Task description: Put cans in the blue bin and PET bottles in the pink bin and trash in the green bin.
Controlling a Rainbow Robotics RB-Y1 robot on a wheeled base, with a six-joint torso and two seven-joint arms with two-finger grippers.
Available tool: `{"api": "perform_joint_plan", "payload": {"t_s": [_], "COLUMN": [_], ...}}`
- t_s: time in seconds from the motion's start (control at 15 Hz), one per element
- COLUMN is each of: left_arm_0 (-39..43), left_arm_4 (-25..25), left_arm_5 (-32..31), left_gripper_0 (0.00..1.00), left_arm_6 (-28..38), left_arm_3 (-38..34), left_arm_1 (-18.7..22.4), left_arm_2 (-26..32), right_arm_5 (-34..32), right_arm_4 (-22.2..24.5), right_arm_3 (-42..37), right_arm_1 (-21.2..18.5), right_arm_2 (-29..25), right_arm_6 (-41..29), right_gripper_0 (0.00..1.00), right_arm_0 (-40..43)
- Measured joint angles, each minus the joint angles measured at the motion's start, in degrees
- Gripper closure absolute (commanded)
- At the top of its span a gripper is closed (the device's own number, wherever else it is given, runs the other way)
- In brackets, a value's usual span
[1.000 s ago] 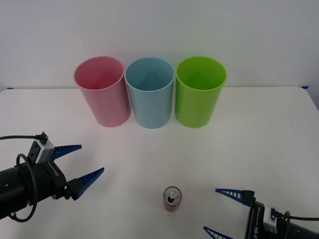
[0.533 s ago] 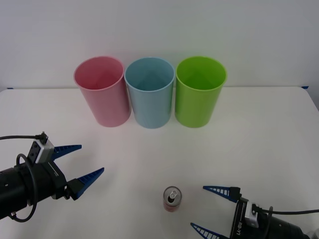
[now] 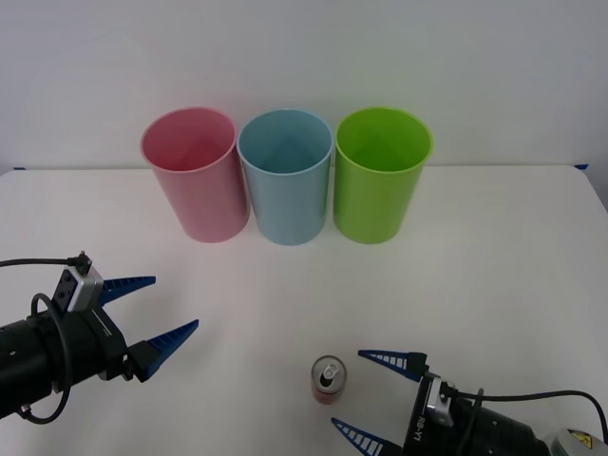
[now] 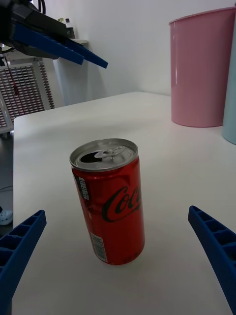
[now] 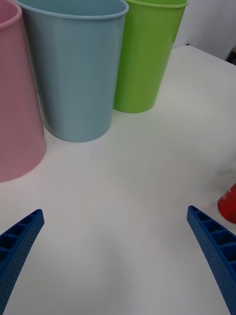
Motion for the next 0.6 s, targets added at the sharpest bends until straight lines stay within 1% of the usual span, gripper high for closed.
{"api": "perform_joint_plan", "payload": {"t_s": [0.6], "left_arm_0": [0.0], "left_arm_4": [0.0], "left_arm_5": [0.0], "left_gripper_0": [0.0], "left_arm_6": [0.0], "left_arm_3": [0.0], "left_arm_1": [0.0], "left_arm_2": [0.0], "right_arm_5": [8.87], "right_arm_4": [-4.67], "right_arm_3": [-0.01], "right_arm_1": [0.0], "right_arm_2": [8.58], "right_arm_6": [3.07], "right_gripper_0": [0.0], "right_arm_0": [-1.95]}}
